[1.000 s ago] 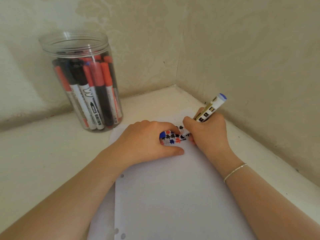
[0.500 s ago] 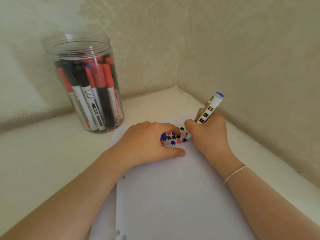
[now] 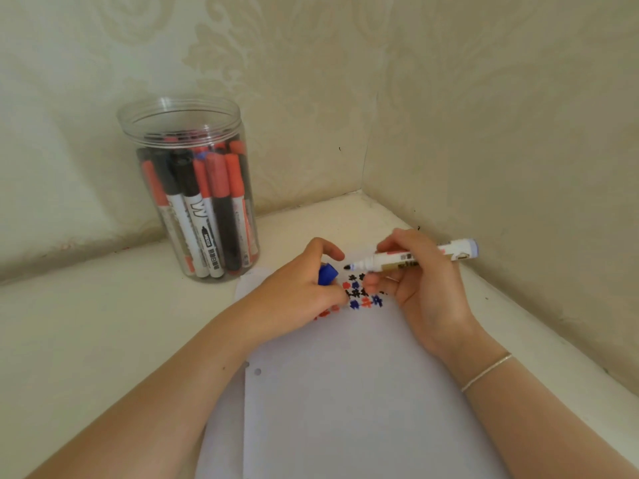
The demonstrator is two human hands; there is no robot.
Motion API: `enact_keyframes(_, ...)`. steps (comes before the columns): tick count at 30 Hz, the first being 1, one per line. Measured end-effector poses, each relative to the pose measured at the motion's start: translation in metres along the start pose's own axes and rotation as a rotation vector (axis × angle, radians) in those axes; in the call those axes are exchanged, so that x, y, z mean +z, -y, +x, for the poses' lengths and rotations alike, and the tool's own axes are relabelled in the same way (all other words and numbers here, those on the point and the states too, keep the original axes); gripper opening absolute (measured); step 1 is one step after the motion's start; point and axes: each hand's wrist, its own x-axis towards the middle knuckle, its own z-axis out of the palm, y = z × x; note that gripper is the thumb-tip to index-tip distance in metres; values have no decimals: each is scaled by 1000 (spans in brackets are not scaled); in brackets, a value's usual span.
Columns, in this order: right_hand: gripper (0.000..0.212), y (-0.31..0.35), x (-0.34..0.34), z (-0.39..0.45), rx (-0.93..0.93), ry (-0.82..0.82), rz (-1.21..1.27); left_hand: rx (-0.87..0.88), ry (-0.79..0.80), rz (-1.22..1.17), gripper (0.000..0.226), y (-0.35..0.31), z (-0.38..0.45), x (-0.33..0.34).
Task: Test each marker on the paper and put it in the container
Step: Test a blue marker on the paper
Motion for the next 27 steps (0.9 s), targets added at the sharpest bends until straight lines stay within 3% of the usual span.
enact_keyframes(8, 24, -4, 1, 0, -40, -75, -97, 19, -1, 102, 32, 0, -1, 3)
enact_keyframes(14, 22, -5, 2, -1, 13, 46, -237, 122, -83, 387, 17, -7, -11, 6)
enact_keyframes(16, 23, -4, 0, -1, 9, 74, -247, 174, -75, 307, 8, -8, -14, 9)
enact_keyframes(20, 26, -1, -4, -1, -12, 102, -263, 222, -86, 180, 27, -7, -13, 11)
enact_keyframes(23, 27, 2, -6, 0, 28, 170, -191, 210, -67, 134, 21, -10, -12, 10)
enact_keyframes(27, 32, 5, -10, 4, 55, 190, -87, 187, -90, 234, 10, -12, -11, 8)
